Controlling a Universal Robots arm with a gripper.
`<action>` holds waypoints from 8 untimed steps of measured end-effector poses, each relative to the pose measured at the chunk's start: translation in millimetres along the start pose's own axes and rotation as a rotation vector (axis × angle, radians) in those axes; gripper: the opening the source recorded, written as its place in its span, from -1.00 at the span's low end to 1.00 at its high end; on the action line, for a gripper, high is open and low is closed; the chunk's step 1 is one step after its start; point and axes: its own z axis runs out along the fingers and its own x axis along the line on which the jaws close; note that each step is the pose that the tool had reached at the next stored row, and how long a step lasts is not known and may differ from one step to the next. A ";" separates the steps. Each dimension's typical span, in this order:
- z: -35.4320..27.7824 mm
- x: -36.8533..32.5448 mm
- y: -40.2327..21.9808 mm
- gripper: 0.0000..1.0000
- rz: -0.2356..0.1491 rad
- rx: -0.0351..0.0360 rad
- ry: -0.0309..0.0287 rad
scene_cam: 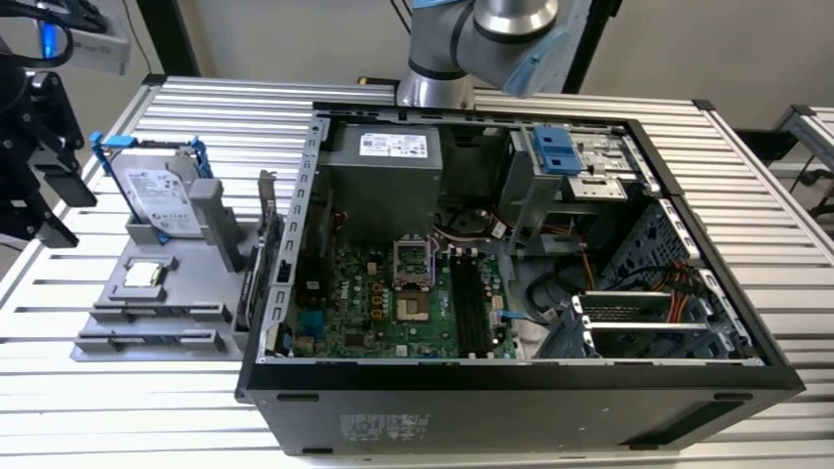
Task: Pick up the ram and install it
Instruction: 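Pick up the ram and move it above insertion slot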
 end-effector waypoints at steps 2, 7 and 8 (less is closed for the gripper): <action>3.7 0.3 0.0 1.00 0.001 0.0025 0.0002; 11.5 1.0 0.0 1.00 0.004 0.0038 0.0054; 13.3 1.2 0.0 1.00 0.005 0.0042 0.0069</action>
